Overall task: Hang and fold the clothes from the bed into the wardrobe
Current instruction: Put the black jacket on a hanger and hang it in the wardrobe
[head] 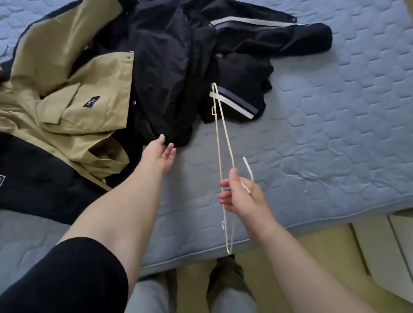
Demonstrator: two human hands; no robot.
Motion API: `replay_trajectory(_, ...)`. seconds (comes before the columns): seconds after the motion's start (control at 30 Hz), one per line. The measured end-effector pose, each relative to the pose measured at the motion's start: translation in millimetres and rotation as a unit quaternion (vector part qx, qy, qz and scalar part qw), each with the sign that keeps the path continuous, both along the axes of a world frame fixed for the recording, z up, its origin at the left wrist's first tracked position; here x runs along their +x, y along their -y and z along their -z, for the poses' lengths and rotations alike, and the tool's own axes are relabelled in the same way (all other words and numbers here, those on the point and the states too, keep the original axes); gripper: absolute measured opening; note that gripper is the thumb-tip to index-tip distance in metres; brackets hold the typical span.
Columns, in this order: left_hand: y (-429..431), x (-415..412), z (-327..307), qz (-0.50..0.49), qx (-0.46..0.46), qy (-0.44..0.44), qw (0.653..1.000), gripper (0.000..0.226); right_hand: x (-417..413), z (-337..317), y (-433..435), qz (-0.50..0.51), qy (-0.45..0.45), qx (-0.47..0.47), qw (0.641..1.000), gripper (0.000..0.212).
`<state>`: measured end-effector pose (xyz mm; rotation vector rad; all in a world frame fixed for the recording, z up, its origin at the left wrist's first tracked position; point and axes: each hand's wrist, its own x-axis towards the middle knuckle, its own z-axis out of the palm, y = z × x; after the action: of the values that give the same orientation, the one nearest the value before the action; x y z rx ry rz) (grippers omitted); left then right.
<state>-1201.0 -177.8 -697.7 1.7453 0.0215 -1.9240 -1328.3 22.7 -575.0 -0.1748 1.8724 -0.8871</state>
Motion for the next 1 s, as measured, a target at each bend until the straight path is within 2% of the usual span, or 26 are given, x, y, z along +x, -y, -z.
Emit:
replay_trajectory(0.07, 2.7, 1.3, 3.1, -0.001, 0.004, 0.021, 1.0, 0.014, -10.4, 1.5, -9.3, -0.016, 0.0, -0.003, 1.0, 0.05)
replay_trajectory(0.2, 6.6, -1.6, 5.3, 0.099, 0.04, 0.074, 0.992, 0.029, -29.8, 0.6, -23.5, -0.037, -0.015, -0.019, 0.999, 0.05)
replay_trajectory(0.3, 9.3, -9.4, 16.7, 0.125, 0.054, 0.083, 0.987, 0.039, -40.9, 2.6, -27.1, -0.046, -0.02, -0.037, 0.998, 0.049)
replay_trajectory(0.4, 4.2, -17.3, 25.4, 0.123, 0.029, 0.108, 0.986, 0.024, -43.2, 7.2, -29.9, -0.054, -0.017, -0.042, 0.998, 0.049)
replay_trajectory(0.5, -11.7, -29.4, 9.0, 0.126, -0.048, 0.146, 0.98, 0.009, -41.1, 3.5, -26.6, -0.048, 0.004, -0.043, 0.998, 0.05)
replay_trajectory(0.6, -38.4, -42.1, -25.9, 0.151, -0.121, 0.162, 0.968, 0.023, -40.9, -10.3, -21.5, -0.046, 0.017, -0.043, 0.998, 0.052)
replay_trajectory(0.7, -73.1, -40.9, -73.1, 0.195, -0.222, 0.2, 0.934, 0.036, -41.2, -29.9, -19.5, -0.049, 0.014, -0.054, 0.997, 0.049)
replay_trajectory(0.87, -126.7, -40.0, -183.9, 0.249, -0.336, 0.27, 0.867, 0.025, -44.9, -74.9, -15.7, -0.053, 0.002, -0.066, 0.996, 0.046)
replay_trajectory(1.0, -146.9, -43.0, -267.0, 0.232, -0.377, 0.285, 0.85, 0.015, -48.1, -118.0, -12.8, -0.072, -0.005, -0.087, 0.994, 0.046)
